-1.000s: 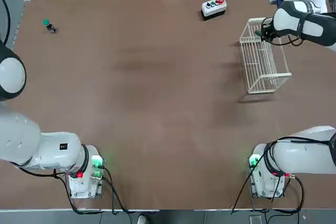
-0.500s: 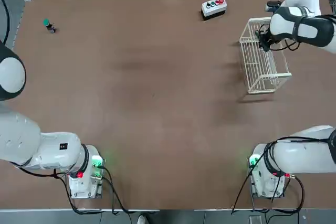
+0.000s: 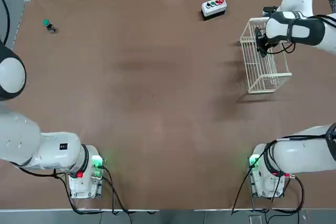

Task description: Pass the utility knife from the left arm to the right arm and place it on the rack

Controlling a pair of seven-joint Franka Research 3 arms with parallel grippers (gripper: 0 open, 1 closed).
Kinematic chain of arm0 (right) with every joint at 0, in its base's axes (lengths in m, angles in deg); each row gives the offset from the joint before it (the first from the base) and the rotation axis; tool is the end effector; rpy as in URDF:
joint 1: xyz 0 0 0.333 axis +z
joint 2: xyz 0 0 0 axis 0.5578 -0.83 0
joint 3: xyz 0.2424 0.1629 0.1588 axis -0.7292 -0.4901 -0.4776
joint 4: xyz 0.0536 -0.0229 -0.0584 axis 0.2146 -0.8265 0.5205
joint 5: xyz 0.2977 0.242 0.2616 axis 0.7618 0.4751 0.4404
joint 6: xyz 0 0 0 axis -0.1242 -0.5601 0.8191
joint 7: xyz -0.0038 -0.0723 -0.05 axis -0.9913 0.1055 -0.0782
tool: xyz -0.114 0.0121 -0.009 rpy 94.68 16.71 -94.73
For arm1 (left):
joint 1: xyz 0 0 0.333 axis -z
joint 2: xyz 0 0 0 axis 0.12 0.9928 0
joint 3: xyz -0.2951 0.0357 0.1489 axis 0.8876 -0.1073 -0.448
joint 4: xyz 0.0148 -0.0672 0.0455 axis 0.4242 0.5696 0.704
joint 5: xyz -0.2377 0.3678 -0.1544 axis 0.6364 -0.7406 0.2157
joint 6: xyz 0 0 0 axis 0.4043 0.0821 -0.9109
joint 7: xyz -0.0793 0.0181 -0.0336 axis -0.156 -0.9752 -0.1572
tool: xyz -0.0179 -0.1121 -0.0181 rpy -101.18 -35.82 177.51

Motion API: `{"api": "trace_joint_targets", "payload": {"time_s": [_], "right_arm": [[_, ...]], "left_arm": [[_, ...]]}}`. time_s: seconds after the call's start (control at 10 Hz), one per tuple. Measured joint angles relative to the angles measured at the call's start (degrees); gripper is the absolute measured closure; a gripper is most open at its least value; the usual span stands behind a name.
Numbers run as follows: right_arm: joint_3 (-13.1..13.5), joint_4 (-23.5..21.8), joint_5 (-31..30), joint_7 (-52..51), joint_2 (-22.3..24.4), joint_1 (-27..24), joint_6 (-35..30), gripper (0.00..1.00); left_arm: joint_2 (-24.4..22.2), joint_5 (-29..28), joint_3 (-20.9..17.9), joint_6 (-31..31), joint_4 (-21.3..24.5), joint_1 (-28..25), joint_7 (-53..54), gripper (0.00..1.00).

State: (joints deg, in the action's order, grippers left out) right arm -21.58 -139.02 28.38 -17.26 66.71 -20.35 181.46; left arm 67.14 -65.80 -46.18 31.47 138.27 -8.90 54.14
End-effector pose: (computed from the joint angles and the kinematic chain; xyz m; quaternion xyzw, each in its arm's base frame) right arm 0.5175 -0.0095 0.2825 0.9998 -0.0035 0.0196 0.0003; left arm 0.6396 -0.0380 0.6650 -0.9999 -0.0109 -0.0017 0.0037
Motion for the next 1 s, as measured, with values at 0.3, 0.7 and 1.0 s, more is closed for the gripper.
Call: {"api": "trace_joint_targets", "payload": {"time_s": [0.3, 0.7, 1.0], "right_arm": [[1.1, 0.0, 0.2, -1.2, 0.0, -0.1, 0.1, 0.44], [1.6, 0.3, 0.3, -1.2, 0.0, 0.0, 0.2, 0.14], [1.6, 2.1, 0.3, -1.2, 1.1, 0.0, -2.4, 0.0]], "left_arm": [[0.0, 0.0, 0.0, 0.0, 0.0, 0.0, 0.0, 0.0], [0.0, 0.0, 0.0, 0.0, 0.0, 0.0, 0.0, 0.0], [0.0, 0.0, 0.0, 0.0, 0.0, 0.0, 0.0, 0.0]]}}
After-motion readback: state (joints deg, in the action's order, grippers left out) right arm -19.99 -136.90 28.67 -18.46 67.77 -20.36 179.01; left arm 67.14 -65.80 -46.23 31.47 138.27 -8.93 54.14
